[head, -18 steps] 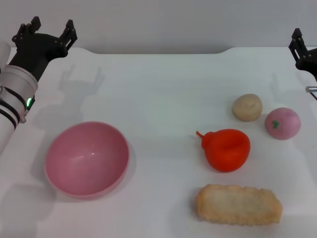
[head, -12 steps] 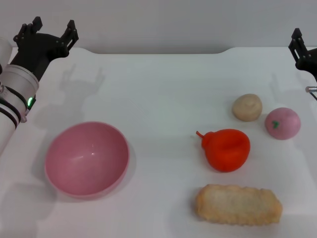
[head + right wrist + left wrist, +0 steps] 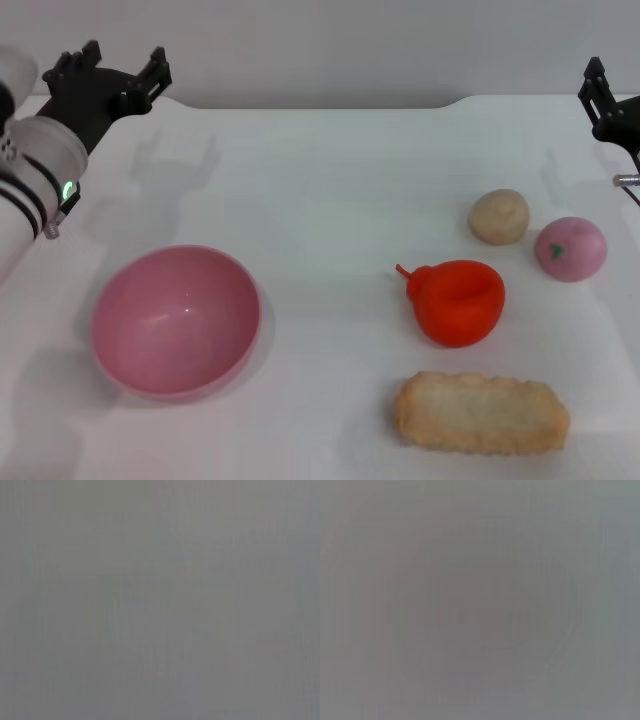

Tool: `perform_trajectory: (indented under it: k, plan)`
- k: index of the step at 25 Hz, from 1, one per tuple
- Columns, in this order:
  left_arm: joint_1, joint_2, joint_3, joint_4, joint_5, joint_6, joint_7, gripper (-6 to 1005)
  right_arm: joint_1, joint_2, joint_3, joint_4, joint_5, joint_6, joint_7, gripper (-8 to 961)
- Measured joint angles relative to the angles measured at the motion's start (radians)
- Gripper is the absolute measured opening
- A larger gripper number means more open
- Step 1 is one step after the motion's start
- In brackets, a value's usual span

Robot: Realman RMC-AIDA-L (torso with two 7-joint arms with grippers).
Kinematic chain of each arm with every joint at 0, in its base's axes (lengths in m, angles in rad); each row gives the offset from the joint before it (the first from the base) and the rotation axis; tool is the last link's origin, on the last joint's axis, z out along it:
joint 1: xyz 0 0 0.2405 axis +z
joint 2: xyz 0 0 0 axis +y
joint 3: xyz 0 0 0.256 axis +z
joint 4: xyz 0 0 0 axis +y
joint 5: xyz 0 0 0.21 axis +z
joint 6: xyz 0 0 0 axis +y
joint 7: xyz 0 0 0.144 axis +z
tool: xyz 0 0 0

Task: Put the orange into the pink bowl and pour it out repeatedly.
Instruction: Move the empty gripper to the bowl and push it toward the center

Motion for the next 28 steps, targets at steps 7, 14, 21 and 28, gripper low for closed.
perform_trajectory:
  k: [7,14,21,28]
  plan:
    - [0.063,-0.005,-0.128,0.396,0.024,-0.633,0.091,798,0.003,-0.001,0.002,-0.010,0.000,0.039,0.004,676]
    - [0.040,-0.008,-0.216,0.599,0.050,-1.023,0.098,796,0.009,-0.003,0.003,-0.014,0.000,0.050,0.004,676]
    - [0.069,-0.005,-0.249,0.729,0.053,-1.255,0.129,795,0.012,-0.004,0.001,-0.015,0.000,0.060,0.005,676]
    - [0.078,-0.005,-0.259,0.755,0.058,-1.465,0.125,783,0.011,-0.005,0.000,-0.017,0.000,0.062,0.005,676]
